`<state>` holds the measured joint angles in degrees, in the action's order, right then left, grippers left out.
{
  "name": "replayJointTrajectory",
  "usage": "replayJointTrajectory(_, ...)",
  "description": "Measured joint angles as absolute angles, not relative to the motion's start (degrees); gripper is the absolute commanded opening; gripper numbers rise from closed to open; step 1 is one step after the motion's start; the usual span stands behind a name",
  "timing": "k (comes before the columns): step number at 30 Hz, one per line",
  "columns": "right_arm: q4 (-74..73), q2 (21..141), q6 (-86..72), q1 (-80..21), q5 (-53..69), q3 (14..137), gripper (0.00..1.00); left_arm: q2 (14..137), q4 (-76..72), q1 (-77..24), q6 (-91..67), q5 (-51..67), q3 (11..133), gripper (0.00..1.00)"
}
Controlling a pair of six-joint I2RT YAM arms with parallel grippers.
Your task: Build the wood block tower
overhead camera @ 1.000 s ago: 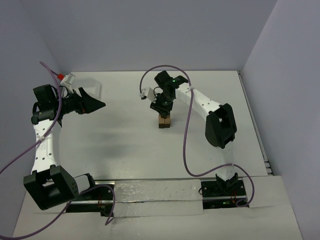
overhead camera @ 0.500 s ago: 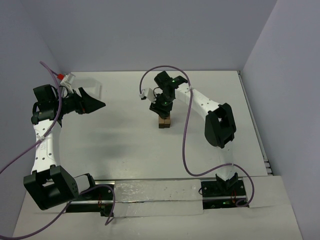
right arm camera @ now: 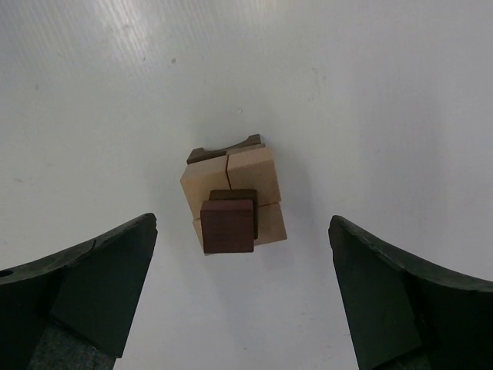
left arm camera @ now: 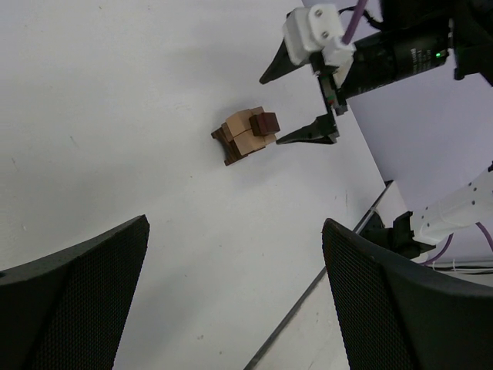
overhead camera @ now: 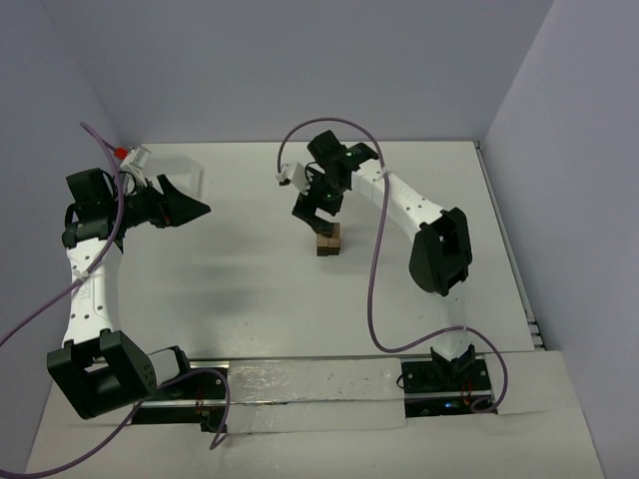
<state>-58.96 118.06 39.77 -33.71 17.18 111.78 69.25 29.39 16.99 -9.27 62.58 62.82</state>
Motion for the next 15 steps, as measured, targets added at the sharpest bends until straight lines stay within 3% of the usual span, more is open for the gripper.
replayJointTrajectory(8,-54.9,107.6,30.6,-33.2,14.4,114.0,1.0,70.5,33.9,16.6,-4.2,50.3,67.4,0.99)
replayJointTrajectory(15,-45.0,90.4,18.5,-24.1,12.1,100.1,1.0,72.7,36.6,15.0,0.2,36.9,67.7,0.99)
